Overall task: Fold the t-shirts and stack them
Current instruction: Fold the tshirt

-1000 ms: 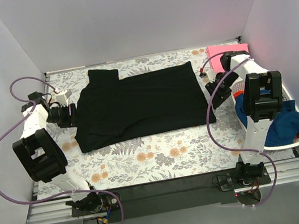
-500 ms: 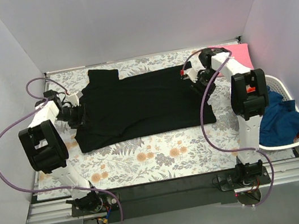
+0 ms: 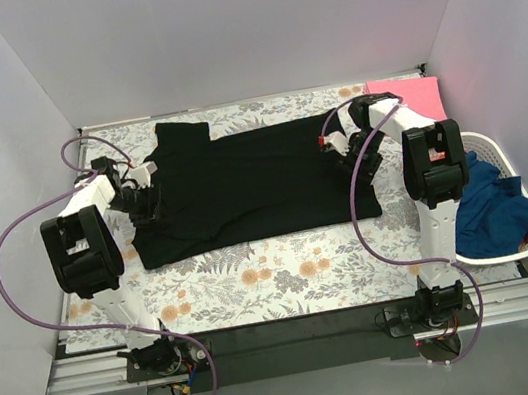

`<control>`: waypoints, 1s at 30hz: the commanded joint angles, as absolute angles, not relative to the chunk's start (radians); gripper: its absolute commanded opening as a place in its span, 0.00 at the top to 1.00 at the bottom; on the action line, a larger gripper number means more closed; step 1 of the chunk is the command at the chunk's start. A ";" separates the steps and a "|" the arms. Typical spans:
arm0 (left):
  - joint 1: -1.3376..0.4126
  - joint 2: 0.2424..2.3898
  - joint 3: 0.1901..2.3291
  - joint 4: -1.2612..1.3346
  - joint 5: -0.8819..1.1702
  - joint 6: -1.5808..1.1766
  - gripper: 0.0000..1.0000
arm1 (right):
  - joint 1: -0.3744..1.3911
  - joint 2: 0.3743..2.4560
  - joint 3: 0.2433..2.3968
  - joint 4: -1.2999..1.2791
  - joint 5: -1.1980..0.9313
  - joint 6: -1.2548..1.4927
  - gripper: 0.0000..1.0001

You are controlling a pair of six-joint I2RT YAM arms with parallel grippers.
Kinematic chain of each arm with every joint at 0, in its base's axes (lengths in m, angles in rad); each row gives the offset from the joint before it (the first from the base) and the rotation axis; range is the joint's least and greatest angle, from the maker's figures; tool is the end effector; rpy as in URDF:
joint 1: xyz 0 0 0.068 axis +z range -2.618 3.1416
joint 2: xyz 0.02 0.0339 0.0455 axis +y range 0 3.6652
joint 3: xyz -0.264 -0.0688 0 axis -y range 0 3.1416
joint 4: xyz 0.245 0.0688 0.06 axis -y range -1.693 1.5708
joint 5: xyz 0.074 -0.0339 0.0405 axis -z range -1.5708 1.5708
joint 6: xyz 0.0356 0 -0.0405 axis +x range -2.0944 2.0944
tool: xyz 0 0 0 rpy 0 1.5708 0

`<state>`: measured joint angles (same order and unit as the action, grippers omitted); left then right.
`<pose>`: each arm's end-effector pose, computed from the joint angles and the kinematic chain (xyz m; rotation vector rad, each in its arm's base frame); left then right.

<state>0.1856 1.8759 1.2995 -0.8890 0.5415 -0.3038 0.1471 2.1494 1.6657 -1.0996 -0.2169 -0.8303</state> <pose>0.3458 0.0463 0.1782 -0.6745 2.8800 -0.8287 0.4023 0.0674 0.1649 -1.4367 2.7064 0.3207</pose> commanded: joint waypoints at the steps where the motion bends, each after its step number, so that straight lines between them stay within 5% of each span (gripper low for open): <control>1: 0.178 1.862 1.304 -0.873 0.538 -0.310 0.50 | 0.147 2.114 1.654 -1.095 -0.209 -0.857 0.42; 6: 0.178 1.864 1.313 -0.877 0.537 -0.310 0.51 | 0.149 2.103 1.644 -1.098 -0.215 -0.859 0.59; 16: 0.170 1.871 1.321 -0.880 0.560 -0.322 0.62 | 0.147 2.065 1.621 -1.100 -0.216 -0.857 0.72; 26: 0.166 1.855 1.328 -0.882 0.453 -0.318 0.55 | 0.149 2.066 1.620 -1.103 -0.209 -0.856 0.73; 30: 0.183 1.839 1.307 -0.864 0.404 -0.321 0.56 | 0.149 2.068 1.617 -1.104 -0.204 -0.856 0.84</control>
